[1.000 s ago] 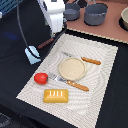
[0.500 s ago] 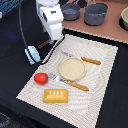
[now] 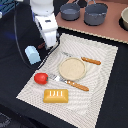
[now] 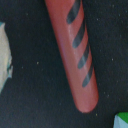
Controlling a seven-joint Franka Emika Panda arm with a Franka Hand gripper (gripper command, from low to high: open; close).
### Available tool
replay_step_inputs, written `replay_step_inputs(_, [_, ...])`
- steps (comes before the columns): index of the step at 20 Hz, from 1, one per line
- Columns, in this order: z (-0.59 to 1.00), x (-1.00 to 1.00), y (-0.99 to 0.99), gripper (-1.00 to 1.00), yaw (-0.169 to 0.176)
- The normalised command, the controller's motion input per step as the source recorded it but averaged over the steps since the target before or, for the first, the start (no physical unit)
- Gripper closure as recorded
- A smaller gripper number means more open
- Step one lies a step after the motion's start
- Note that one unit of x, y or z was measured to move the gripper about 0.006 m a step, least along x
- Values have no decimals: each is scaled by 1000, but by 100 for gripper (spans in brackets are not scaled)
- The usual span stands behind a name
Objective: Interact with the objects in diverse but meaningful ways.
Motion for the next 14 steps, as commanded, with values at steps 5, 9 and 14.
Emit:
replay_step_inputs(5, [45, 15, 106, 100, 48])
replay_step_inputs(9, [288, 134, 265, 100, 73])
replay_step_inputs(14, [525, 413, 302, 100, 75])
